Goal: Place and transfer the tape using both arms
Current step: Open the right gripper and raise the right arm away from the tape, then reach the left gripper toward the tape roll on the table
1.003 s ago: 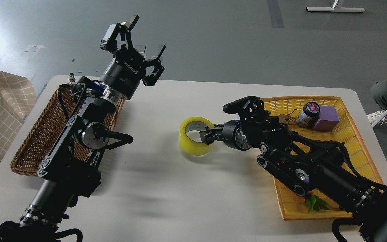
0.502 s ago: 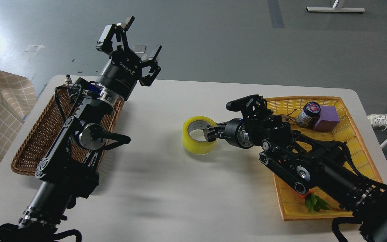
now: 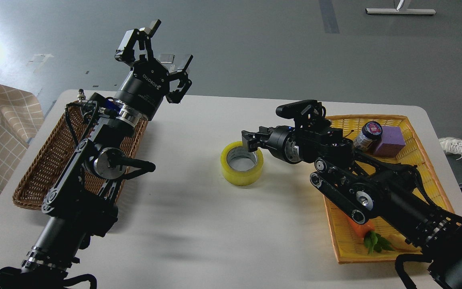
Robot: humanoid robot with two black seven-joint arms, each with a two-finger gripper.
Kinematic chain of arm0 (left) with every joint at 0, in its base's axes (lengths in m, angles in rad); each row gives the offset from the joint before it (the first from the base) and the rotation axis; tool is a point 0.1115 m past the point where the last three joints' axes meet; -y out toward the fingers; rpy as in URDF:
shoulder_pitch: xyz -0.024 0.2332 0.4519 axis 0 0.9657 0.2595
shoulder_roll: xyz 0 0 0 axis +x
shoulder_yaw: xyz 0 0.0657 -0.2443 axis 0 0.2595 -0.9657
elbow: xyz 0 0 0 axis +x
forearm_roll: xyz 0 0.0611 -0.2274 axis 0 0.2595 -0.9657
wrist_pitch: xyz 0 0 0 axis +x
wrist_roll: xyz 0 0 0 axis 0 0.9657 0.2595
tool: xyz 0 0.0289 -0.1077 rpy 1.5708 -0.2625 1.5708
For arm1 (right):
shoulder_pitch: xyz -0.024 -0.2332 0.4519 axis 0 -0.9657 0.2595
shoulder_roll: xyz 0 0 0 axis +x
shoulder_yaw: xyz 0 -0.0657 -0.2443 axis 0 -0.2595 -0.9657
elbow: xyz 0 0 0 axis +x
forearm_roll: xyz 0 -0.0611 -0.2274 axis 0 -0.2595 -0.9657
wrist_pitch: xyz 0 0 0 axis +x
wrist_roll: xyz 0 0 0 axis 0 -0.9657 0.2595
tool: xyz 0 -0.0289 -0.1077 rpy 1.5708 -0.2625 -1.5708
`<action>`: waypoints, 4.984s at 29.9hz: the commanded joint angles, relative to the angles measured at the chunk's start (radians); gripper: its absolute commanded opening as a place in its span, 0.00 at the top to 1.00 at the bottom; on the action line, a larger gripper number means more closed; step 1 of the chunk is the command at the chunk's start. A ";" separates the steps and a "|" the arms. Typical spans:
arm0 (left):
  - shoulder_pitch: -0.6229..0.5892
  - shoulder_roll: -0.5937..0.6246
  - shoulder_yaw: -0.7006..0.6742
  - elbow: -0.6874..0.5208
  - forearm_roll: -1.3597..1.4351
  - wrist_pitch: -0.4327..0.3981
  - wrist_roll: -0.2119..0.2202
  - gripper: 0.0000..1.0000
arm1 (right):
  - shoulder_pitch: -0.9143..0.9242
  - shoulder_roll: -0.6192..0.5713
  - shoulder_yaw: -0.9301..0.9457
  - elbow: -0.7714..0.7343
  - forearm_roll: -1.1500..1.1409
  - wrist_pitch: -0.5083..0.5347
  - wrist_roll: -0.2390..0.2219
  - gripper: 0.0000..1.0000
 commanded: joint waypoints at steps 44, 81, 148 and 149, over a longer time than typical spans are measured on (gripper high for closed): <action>-0.006 0.019 0.017 -0.012 0.087 0.002 -0.109 0.02 | -0.274 -0.158 0.792 0.469 1.138 0.088 0.110 0.00; -0.017 0.024 0.005 0.020 -0.043 -0.114 -0.080 0.02 | -0.265 -0.069 0.778 0.420 1.186 0.066 0.095 0.00; -0.112 0.188 0.531 0.052 1.314 0.382 0.086 0.02 | -0.259 -0.092 0.728 0.426 1.190 0.146 0.099 0.00; -0.101 0.195 0.535 0.055 1.322 0.383 0.065 0.02 | -0.259 -0.092 0.728 0.426 1.190 0.146 0.099 0.00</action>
